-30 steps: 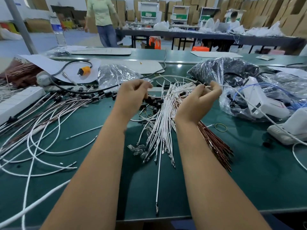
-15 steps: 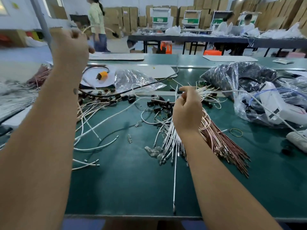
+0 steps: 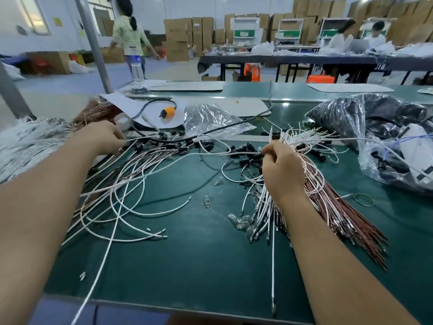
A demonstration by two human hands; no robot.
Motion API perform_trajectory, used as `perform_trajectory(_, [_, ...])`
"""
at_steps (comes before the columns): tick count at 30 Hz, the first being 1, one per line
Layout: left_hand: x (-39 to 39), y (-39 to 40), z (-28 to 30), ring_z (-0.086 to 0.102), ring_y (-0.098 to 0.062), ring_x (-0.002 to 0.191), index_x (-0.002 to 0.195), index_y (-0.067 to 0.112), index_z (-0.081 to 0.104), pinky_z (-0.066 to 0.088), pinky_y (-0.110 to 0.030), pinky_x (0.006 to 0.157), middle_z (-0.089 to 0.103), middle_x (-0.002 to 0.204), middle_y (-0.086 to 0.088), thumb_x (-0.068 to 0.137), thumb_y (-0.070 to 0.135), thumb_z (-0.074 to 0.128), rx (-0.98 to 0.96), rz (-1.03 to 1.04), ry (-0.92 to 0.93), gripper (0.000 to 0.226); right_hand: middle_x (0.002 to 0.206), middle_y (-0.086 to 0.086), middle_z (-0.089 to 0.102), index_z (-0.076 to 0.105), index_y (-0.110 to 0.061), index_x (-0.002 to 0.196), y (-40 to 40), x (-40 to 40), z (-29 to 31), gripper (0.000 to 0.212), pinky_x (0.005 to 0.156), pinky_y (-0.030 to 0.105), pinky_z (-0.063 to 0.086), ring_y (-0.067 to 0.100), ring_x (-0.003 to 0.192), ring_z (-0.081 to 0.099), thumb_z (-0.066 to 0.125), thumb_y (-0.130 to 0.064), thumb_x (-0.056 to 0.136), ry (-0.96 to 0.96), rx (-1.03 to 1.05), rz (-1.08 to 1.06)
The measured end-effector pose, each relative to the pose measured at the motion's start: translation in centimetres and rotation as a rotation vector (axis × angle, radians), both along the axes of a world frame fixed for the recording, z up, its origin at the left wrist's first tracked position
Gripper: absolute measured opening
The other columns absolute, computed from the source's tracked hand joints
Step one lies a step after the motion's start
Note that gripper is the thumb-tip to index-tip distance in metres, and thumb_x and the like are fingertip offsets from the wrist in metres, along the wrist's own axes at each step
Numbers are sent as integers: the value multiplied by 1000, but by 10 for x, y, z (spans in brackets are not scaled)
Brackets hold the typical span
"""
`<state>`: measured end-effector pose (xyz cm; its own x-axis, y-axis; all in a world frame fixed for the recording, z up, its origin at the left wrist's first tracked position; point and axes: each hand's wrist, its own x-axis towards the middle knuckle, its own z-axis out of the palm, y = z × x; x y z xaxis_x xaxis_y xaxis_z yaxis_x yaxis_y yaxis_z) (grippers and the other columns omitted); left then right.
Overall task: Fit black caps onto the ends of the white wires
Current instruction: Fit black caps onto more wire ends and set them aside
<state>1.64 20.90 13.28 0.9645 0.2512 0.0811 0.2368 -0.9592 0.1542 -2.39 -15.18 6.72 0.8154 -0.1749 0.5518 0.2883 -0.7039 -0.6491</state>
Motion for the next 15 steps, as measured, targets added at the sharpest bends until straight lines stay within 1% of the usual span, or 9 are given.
perform_trajectory(1, [0,2,2,58,-26,93,102,22,72,46,-33,88,70,108,-7,91,29,60,57,-12,66,17,91,1,60,63,-12,98,0,0,0,21,65,32,44,16,77,53,44,-4,93,9,-10,2])
perform_trajectory(3, [0,0,9,56,-29,107,111,26,69,46,-37,94,63,123,-8,91,32,58,190,-18,98,23,91,1,59,63,-13,97,0,1,-1,21,64,31,40,17,78,52,44,-5,93,39,-42,6])
perform_trajectory(5, [0,-12,19,55,-33,111,114,28,66,47,-42,95,62,123,-9,92,36,53,287,-34,-2,27,93,2,58,63,-13,98,1,1,-1,20,65,31,40,19,79,53,44,-7,94,77,-82,10])
perform_trajectory(6, [-1,-24,24,55,-32,107,112,27,66,48,-42,92,64,119,-9,92,36,51,272,-63,-79,27,94,2,58,63,-13,98,1,1,-1,20,65,31,40,20,79,54,45,-8,94,91,-105,8])
perform_trajectory(7, [-1,-39,28,57,-30,101,107,25,68,49,-39,88,66,113,-8,93,37,49,204,-113,-136,26,95,2,57,64,-12,99,2,1,0,19,65,30,40,20,80,53,45,-8,94,100,-127,6])
perform_trajectory(8, [-3,-57,32,59,-26,93,98,21,70,49,-35,81,68,104,-7,94,39,48,101,-180,-141,28,94,2,57,64,-12,99,2,0,0,19,64,29,39,20,79,53,46,-8,94,104,-149,7])
perform_trajectory(10, [-9,-96,33,62,-18,83,89,20,69,46,-28,73,69,91,-1,95,45,47,-89,-319,-22,34,94,4,58,65,-10,99,3,-1,1,19,63,29,40,20,79,54,47,-8,93,103,-182,16])
perform_trajectory(12, [-14,-129,23,62,-14,84,96,21,68,45,-27,75,68,92,4,96,46,48,-123,-427,106,32,95,5,61,66,-9,99,3,-2,2,19,67,31,43,19,83,54,47,-8,92,95,-205,27])
perform_trajectory(15, [-12,-153,3,58,-13,82,108,21,67,46,-28,80,65,99,4,93,39,57,-73,-521,149,25,90,1,61,67,-10,99,5,-2,2,21,63,25,36,14,83,49,47,-8,92,93,-223,49])
